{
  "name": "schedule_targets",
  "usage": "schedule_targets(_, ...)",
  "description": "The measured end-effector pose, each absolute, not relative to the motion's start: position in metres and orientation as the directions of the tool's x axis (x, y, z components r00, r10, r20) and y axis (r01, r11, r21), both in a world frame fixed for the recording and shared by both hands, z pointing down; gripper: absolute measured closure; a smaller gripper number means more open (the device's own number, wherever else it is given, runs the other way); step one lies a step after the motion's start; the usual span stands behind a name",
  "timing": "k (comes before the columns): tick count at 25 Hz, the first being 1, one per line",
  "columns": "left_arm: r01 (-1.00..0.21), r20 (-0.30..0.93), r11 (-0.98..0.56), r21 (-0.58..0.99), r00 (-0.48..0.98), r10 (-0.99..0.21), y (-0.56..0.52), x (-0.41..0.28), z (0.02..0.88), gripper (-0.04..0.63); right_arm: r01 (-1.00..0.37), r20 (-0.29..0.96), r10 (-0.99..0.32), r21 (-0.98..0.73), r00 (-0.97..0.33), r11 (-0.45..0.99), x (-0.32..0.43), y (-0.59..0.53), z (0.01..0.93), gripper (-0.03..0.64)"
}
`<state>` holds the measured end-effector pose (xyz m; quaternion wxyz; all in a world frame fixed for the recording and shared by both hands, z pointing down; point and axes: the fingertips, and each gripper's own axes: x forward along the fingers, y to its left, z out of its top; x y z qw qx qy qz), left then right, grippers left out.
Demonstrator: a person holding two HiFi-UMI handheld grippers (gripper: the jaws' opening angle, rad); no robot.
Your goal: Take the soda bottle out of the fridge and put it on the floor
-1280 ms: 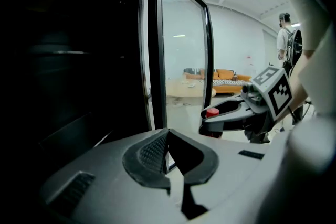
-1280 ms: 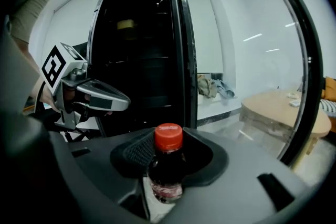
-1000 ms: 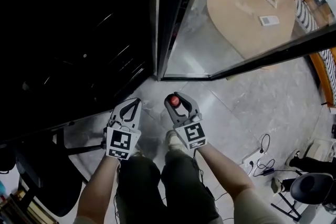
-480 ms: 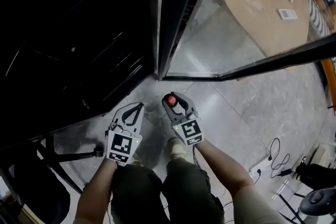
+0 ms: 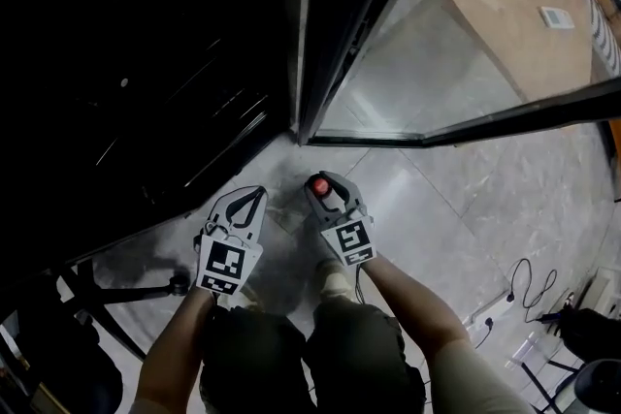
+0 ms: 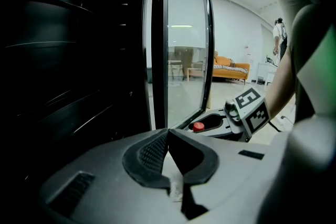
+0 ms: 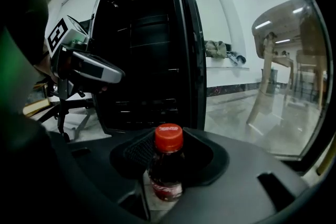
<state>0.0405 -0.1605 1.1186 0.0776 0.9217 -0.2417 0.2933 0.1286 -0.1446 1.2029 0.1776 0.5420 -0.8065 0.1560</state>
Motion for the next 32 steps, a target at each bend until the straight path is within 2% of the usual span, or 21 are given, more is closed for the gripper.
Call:
schedule_targets(7,-0.462,0.602,-0.887,-0.013,0.705,-0.376,-0.145,0.045,1.133,0.591,-0.948,0.496,-0.817,-0.046,-0.295,0.314,0.128,-0.143,1.229,0.480)
schedule_targets(17,-0.421,0.618,-0.906,-0.045,0.701,-0.357,-0.138,0.046,1.125,0.591,-0.936,0.543,-0.787,0.002,-0.294,0.351,0.126,-0.139,1.243,0.476)
schedule_targets(19,-0.418,0.624,-0.907,-0.041,0.698,-0.350,-0.137,0.045,1.122,0.591,-0.931,0.550,-0.776,-0.011,-0.310,0.364,0.125,-0.139,1.239,0.445)
schedule_targets(28,-0.405,0.660,-0.914,-0.032,0.678,-0.323,-0.138,0.041,1.085,0.591,-0.943,0.537,-0.789,-0.039,-0.298,0.330,0.139,-0.150,1.158,0.436)
schedule_targets(32,-0.435,0.658,-0.900,-0.022,0.672,-0.341,-0.139,0.036,1.036,0.591,-0.954,0.541,-0.794,-0.052,-0.276,0.296,0.151,-0.140,1.101,0.489)
